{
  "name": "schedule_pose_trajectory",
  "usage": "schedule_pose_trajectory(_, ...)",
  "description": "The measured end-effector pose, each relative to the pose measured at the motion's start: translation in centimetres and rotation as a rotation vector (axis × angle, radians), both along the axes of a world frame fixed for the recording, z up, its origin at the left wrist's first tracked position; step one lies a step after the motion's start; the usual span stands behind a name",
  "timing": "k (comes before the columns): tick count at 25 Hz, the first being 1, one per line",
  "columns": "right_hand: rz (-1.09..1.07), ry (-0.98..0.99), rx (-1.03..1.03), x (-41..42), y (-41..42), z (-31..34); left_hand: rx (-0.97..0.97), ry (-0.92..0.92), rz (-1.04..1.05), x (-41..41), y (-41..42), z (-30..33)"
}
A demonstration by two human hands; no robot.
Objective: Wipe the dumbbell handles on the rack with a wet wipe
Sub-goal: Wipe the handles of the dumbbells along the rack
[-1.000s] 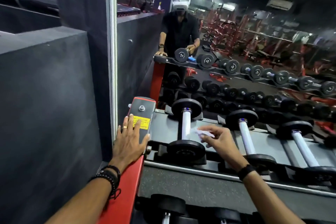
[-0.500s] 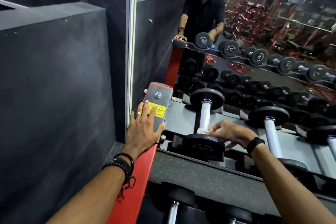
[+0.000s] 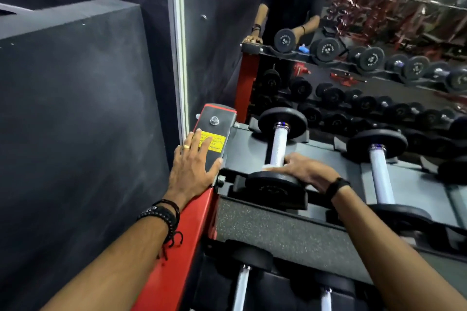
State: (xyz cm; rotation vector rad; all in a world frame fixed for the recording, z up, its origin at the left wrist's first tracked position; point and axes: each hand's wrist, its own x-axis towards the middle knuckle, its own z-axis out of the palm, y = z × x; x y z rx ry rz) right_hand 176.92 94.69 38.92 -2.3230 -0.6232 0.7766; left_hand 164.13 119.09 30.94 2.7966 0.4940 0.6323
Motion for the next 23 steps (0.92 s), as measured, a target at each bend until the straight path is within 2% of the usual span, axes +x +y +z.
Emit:
schedule_pose_trajectory(3,-0.027,0.144,0.19,-1.2,-1.2,0.1,-0.003,-0.004,-0.029,-0.3,0.0,0.0)
schedule_pose_trajectory(5,-0.082,0.11,0.156,-1.8,-1.2,0.4,0.006,-0.013,-0.026,-0.4,0.1,0.0)
schedule_pose_trajectory(8,-0.128,-0.028,-0.031,-1.8,0.2,1.0,-0.009,-0.007,-0.037,-0.2,0.1,0.0)
schedule_pose_trajectory(12,-0.128,0.064,0.095,-0.7,-2.1,-0.3,-0.037,-0.011,-0.056,-0.3,0.2,0.1)
schedule_pose_trajectory(16,-0.202,-0.022,-0.06,-2.2,-1.1,3.0,-0.036,0.006,-0.062,-0.2,0.2,0.0)
schedule_pose_trajectory(21,-0.389,0.017,-0.005,-3.0,0.0,4.1,-0.026,-0.003,-0.067,-0.3,0.3,-0.3)
schedule_pose_trajectory(23,-0.439,-0.038,-0.038,-3.1,0.4,3.7,-0.011,0.001,-0.073,-0.2,0.3,-0.3)
